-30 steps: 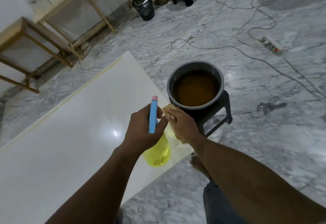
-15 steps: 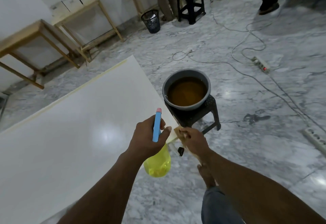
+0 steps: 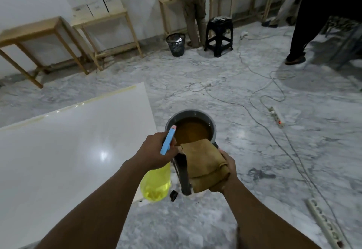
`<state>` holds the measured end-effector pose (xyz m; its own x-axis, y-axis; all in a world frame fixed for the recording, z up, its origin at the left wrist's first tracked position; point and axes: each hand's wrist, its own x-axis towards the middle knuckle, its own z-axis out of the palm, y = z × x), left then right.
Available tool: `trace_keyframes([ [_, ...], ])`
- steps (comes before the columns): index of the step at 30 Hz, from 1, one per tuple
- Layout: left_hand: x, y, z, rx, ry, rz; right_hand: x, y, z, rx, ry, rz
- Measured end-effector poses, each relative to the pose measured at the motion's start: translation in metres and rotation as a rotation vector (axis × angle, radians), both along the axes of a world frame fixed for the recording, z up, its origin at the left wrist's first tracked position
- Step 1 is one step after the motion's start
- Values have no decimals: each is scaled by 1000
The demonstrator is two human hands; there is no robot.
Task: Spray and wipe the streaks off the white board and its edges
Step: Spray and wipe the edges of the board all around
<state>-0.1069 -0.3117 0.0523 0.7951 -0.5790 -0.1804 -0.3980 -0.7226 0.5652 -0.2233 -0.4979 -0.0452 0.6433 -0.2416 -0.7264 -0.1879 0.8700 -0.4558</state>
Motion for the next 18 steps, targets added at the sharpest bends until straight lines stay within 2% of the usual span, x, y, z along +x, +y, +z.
trace_keyframes([
  [7,29,-138,2,-150,-89,92,45,-159,50,-46,2,202],
  [13,61,-231,14,-157,-86,73,80,-267,97,-112,-55,261],
  [18,105,-292,10,-145,-83,36,128,-324,111,-162,-78,284],
])
